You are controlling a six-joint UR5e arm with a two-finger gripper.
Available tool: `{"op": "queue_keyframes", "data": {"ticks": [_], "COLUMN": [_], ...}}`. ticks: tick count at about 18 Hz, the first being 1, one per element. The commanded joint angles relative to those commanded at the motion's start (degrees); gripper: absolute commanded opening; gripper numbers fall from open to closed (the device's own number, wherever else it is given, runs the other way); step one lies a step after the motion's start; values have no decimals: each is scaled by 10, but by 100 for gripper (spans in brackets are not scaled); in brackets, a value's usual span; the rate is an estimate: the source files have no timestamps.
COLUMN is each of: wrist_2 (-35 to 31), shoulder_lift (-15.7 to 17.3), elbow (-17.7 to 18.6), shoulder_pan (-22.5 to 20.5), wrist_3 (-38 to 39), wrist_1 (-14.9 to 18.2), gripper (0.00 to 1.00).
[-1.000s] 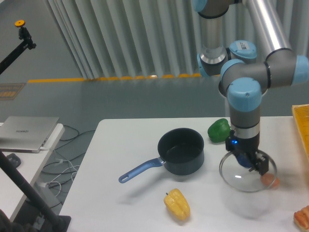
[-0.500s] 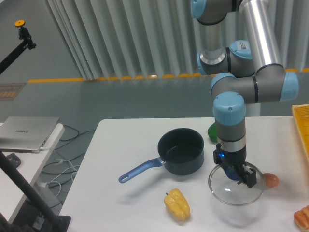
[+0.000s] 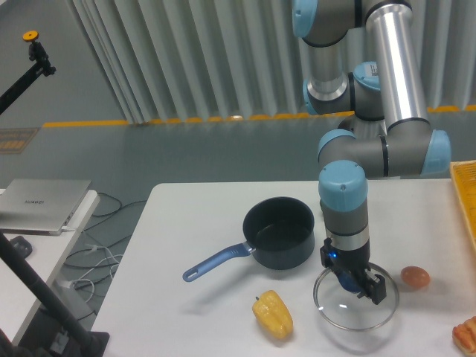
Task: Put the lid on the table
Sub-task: 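Carry the glass lid toward the saucepan and lower it toward the table, then lower the glass lid flat onto the table beside the yellow pepper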
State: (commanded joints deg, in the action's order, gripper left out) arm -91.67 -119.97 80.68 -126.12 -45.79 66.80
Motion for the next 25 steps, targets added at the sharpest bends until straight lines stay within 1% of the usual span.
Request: {"op": "queue_keyframes", "data": {"ticks": [10,25], "wrist_2": [2,2], "shoulder_lift": [-18,-20], "elbow": [3,6], "shoulder_pan": [7,8], "wrist_3": [-3,-3], "wrist_1": [0,0], "gripper": [49,49]}}
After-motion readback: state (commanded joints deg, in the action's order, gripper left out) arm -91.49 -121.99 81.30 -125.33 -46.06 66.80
